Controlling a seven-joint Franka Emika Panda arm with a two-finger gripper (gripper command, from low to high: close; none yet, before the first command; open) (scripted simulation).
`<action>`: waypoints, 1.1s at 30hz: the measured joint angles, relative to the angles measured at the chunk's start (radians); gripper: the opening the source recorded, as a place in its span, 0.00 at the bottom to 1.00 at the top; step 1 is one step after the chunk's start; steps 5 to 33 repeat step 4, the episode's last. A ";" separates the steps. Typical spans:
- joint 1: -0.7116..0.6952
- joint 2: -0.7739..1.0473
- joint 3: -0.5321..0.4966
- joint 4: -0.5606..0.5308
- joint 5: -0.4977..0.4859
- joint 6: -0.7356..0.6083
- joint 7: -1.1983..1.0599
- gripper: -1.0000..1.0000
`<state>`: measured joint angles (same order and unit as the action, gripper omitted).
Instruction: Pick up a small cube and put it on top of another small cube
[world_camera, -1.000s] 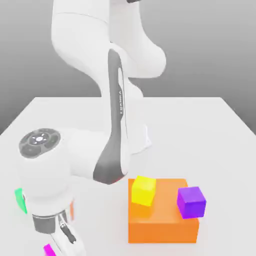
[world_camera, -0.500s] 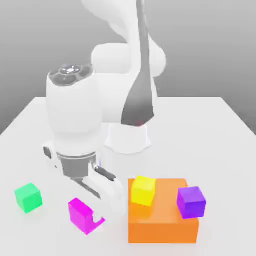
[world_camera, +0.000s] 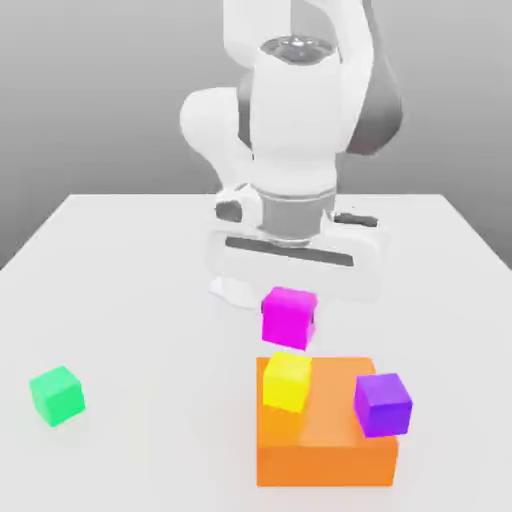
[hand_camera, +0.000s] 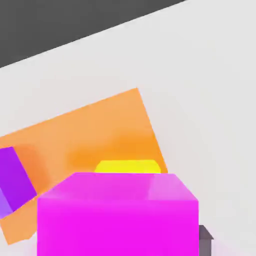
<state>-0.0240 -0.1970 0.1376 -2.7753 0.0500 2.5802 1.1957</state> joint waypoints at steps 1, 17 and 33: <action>0.001 0.029 -0.001 -0.007 -0.004 0.035 0.002 1.00; 0.001 0.029 -0.001 -0.007 -0.004 0.035 0.002 1.00; 0.001 0.029 -0.001 -0.007 -0.004 0.035 0.002 1.00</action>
